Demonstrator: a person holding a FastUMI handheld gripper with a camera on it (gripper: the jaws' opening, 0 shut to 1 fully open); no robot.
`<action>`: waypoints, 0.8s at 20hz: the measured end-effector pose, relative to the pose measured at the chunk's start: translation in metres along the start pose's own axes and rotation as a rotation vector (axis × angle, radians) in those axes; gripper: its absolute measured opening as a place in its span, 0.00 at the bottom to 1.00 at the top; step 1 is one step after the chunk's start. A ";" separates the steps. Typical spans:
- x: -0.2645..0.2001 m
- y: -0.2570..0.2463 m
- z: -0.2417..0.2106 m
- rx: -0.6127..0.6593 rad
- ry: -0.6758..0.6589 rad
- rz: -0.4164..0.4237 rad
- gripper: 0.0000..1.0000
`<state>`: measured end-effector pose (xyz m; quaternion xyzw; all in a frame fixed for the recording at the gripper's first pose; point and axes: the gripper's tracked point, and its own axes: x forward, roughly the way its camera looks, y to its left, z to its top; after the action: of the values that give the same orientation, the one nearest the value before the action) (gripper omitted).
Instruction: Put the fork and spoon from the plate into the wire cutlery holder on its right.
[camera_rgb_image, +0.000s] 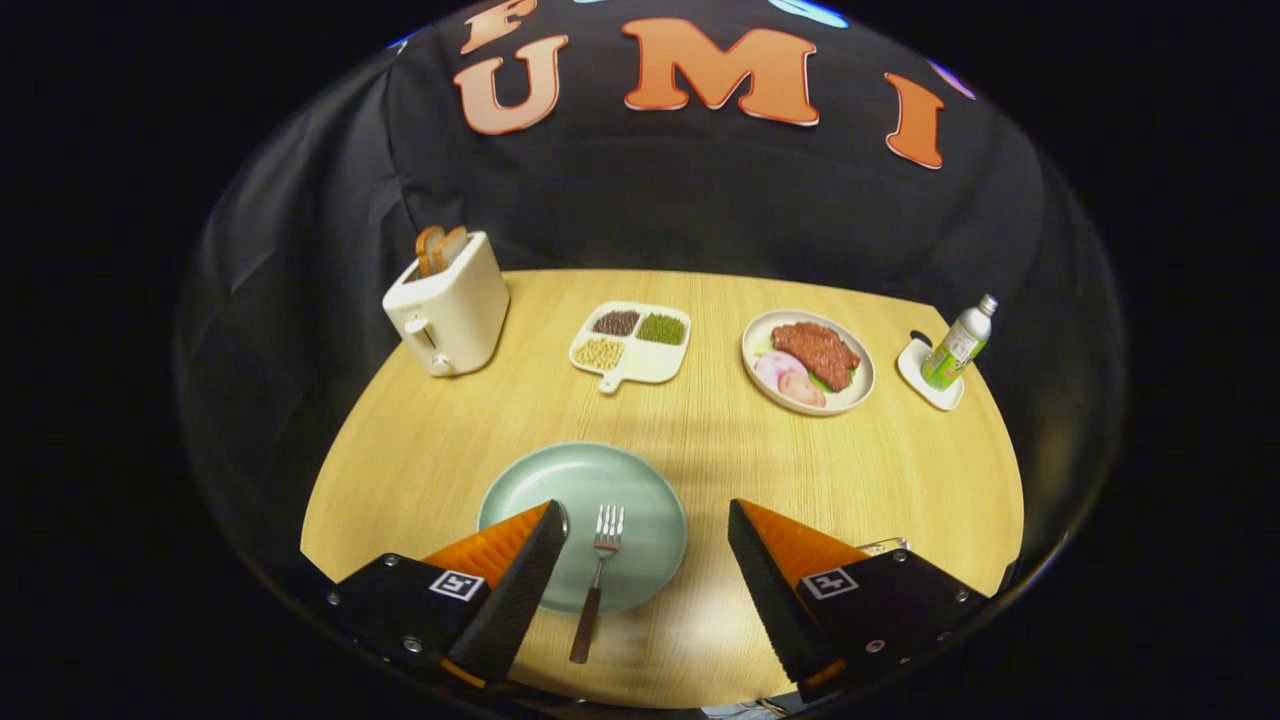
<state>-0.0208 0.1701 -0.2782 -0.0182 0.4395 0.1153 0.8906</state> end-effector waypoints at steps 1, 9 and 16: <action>0.005 0.003 -0.010 -0.008 0.037 0.004 0.99; 0.036 0.032 -0.067 -0.064 0.249 0.065 0.88; 0.060 0.051 -0.108 -0.091 0.409 0.077 0.66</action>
<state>-0.0807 0.2162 -0.3876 -0.0648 0.6057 0.1632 0.7761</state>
